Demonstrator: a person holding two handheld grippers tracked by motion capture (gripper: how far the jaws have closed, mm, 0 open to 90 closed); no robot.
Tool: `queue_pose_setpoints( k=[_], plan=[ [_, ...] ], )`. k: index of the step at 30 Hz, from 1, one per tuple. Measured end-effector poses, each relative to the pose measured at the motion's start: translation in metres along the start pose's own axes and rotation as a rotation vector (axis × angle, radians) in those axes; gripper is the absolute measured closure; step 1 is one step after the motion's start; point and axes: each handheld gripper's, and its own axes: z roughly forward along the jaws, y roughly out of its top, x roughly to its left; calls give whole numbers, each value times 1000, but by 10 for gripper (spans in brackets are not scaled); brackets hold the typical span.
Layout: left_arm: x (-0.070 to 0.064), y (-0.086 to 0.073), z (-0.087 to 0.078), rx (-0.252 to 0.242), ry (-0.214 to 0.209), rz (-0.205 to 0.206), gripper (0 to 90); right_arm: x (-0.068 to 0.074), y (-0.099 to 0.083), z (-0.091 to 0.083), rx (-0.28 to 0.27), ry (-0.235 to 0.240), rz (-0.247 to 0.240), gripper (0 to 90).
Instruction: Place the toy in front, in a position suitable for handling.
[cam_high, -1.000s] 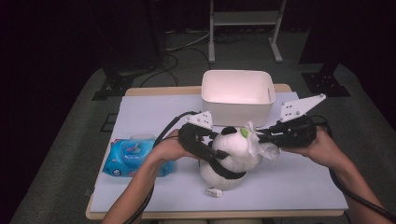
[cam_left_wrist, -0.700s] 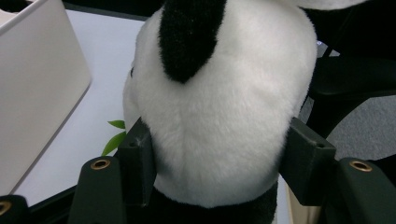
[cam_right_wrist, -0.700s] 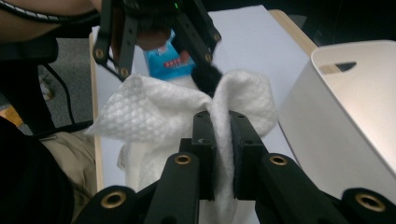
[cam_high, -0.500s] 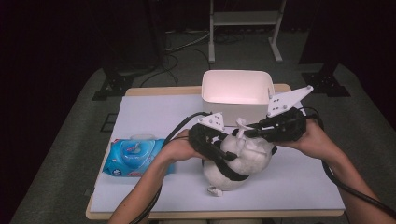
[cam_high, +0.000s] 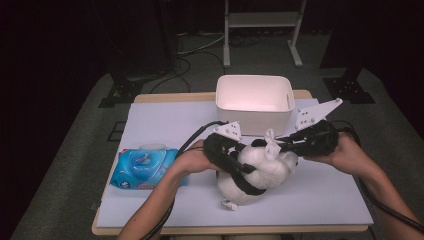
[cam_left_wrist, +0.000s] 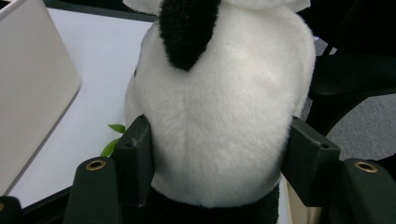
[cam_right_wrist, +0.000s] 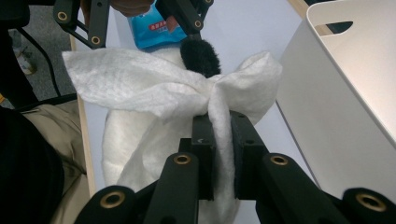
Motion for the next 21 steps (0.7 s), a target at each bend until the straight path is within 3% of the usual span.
queue_pose_setpoints(
  k=[4,7,12,16,21],
  plan=[
    [-2,6,3,4,5,10,359,2,3,-2,-4,-9,-15,811],
    [-3,10,5,13,11,14,360,4,9,-4,-33,11,-24,812],
    [-1,10,8,23,14,2,352,7,14,0,-1,17,-50,812],
    [-1,9,12,24,7,-6,305,6,9,3,32,16,-41,812],
    [-1,9,15,23,4,-10,224,4,2,3,24,26,-23,812]
  ],
)
